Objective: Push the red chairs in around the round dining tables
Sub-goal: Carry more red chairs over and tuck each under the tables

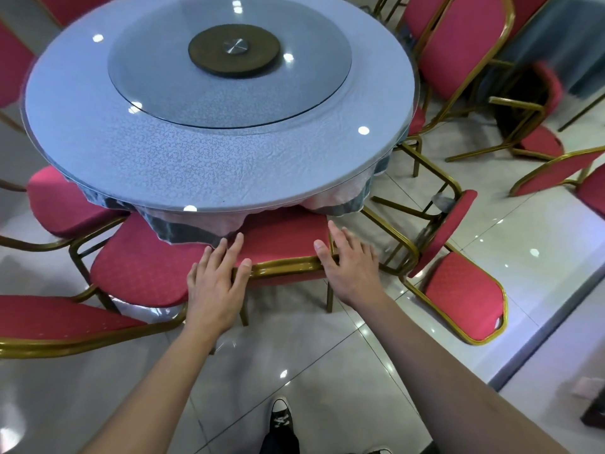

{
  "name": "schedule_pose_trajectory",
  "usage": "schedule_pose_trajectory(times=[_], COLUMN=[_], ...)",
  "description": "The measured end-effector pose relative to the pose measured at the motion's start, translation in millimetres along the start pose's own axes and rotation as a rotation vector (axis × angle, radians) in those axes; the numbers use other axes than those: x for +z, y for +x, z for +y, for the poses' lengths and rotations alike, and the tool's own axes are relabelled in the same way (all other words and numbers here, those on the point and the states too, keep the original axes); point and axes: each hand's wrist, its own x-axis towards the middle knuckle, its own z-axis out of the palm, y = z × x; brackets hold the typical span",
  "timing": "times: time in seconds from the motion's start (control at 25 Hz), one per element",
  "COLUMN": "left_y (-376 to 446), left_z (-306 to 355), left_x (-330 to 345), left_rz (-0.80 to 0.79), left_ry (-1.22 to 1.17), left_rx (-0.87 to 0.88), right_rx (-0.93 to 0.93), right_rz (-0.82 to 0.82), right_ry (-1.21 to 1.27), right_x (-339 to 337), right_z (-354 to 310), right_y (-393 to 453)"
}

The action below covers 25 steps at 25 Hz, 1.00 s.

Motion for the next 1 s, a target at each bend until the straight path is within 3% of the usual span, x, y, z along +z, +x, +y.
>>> schedule_pose_trajectory(times=[0.44,1.0], left_y=[-36,-52], left_z=[68,274], left_x=[-18,60], left_rz=[-0.054,-0.116], left_ry=[0.039,0.093], left_rx=[0.125,0.350], right_rx=[-0.034,-0.027], right_rz=[0.183,0.243], right_ry=[-0.010,-0.010], right_x=[-67,-172], right_z=[35,177], right_y=[-57,-74])
